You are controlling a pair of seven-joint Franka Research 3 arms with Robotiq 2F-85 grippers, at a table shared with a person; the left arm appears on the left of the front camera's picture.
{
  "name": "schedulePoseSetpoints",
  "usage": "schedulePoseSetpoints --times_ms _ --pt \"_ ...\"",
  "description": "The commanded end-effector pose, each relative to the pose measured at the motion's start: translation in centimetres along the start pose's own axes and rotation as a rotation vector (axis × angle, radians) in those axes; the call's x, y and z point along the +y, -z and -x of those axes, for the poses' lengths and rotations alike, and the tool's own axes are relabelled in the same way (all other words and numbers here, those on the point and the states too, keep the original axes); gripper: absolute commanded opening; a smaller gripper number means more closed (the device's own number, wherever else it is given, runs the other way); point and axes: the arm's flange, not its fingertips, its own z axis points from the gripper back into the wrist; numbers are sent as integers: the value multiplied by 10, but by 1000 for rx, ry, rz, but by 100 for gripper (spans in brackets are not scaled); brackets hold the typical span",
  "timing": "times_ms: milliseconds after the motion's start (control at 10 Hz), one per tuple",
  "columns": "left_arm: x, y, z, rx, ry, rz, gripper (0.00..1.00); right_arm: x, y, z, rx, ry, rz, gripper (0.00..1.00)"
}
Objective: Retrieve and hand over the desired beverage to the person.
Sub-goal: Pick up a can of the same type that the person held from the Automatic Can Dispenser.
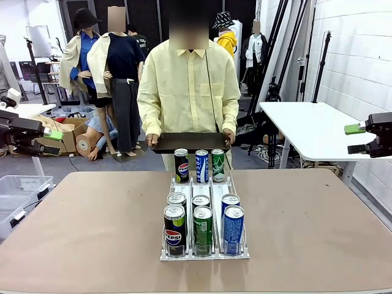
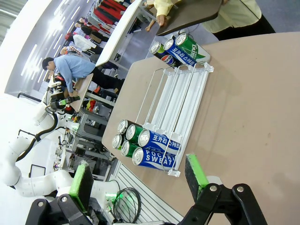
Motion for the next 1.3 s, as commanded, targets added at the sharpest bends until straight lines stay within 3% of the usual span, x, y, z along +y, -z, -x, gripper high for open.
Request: schedulePoseSetpoints --times_ms 0,500,900,1200 --pt "0 0 0 -3 1 0 100 0 0 0 -1 -1 2 100" --pt "0 0 0 0 0 0 100 0 0 0 -1 -1 2 100" --pt "-57 51 -8 116 64 -46 100 0 0 0 -1 -1 2 100" --pt "-110 102 -3 238 88 -156 100 0 0 0 -1 -1 2 100"
